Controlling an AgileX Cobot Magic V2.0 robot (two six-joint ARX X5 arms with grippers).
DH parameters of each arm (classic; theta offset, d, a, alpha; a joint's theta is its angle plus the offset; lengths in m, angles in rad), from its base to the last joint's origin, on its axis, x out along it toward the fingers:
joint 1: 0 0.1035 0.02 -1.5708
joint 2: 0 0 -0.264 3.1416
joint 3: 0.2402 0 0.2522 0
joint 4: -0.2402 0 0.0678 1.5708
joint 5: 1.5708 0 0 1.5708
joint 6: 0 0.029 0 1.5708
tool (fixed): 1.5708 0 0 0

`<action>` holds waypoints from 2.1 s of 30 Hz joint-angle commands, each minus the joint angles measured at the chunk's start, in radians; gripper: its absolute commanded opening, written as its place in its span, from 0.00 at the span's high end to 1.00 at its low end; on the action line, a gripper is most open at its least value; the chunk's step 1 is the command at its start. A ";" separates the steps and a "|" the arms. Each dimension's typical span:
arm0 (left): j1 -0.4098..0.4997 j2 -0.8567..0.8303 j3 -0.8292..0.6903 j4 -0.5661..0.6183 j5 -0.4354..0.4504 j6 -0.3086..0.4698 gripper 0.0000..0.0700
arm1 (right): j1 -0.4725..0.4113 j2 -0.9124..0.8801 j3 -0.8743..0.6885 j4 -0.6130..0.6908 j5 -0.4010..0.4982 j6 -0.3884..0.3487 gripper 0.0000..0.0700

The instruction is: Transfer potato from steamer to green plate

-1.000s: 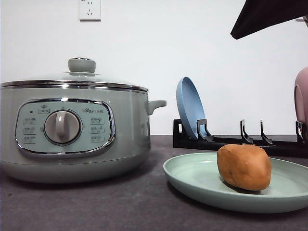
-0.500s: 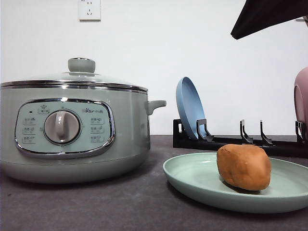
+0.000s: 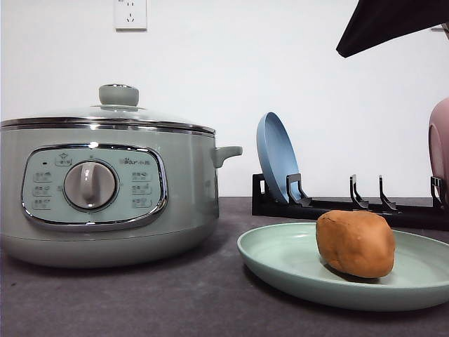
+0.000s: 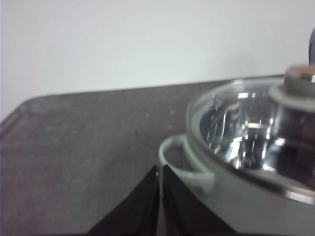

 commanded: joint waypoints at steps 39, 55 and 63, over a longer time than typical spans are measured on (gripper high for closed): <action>0.003 -0.126 -0.175 -0.039 -0.033 0.005 1.00 | 0.005 0.008 0.016 0.005 0.000 -0.012 1.00; 0.002 -0.126 -0.175 -0.039 -0.033 0.005 1.00 | -0.017 -0.006 0.016 0.005 0.002 -0.033 1.00; 0.002 -0.126 -0.175 -0.039 -0.033 0.005 1.00 | -0.186 -0.197 -0.034 0.154 0.013 -0.108 1.00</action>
